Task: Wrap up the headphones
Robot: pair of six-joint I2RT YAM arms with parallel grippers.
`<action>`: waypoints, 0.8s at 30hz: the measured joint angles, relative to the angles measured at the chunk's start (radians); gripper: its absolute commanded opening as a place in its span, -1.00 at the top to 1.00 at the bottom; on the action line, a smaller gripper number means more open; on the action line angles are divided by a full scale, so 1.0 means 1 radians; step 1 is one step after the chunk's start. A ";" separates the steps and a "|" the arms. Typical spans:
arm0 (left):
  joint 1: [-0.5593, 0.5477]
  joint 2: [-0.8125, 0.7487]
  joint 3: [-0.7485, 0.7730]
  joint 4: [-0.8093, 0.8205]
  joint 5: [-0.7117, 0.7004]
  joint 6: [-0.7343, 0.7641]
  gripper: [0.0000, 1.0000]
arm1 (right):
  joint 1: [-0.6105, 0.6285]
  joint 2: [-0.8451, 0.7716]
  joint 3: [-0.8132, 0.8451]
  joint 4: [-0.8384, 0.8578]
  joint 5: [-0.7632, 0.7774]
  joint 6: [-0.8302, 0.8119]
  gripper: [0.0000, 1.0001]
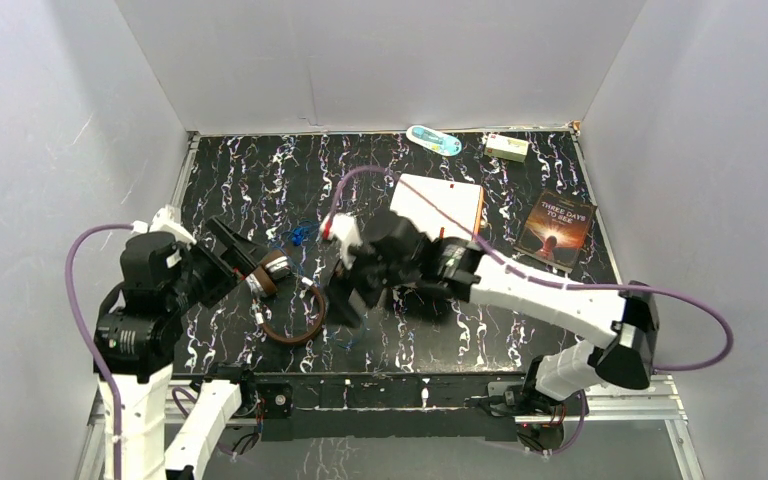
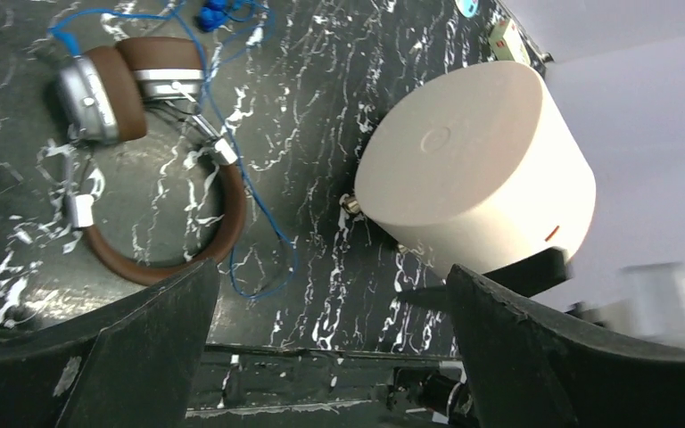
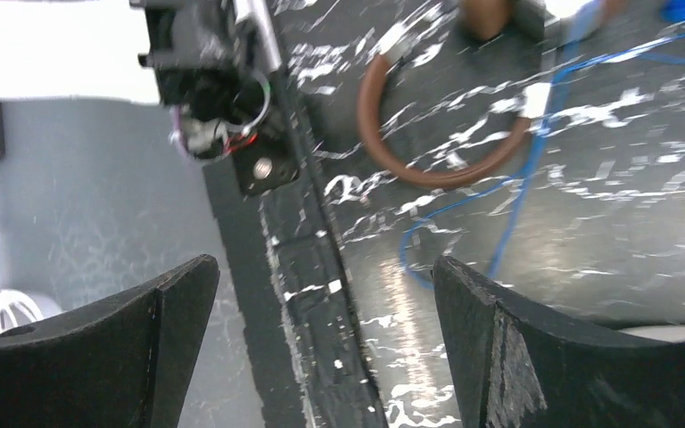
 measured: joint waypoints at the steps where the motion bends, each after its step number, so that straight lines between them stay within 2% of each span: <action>1: 0.000 -0.018 0.002 -0.018 -0.022 -0.006 -0.97 | 0.045 0.023 -0.018 0.019 0.005 0.000 -0.97; 6: 0.000 -0.073 0.016 -0.064 -0.087 -0.022 -0.97 | 0.111 0.101 -0.104 0.061 0.010 0.001 -0.97; 10: 0.000 -0.068 0.010 -0.061 -0.076 -0.034 -0.97 | 0.106 0.158 -0.131 0.054 0.109 -0.005 -0.97; 17: 0.000 -0.108 -0.121 -0.051 -0.029 -0.097 -0.97 | 0.096 0.159 -0.192 0.031 0.340 -0.044 -0.97; 24: 0.000 -0.080 -0.242 -0.079 -0.043 -0.124 -0.97 | 0.029 0.100 -0.274 0.040 0.439 -0.055 -0.97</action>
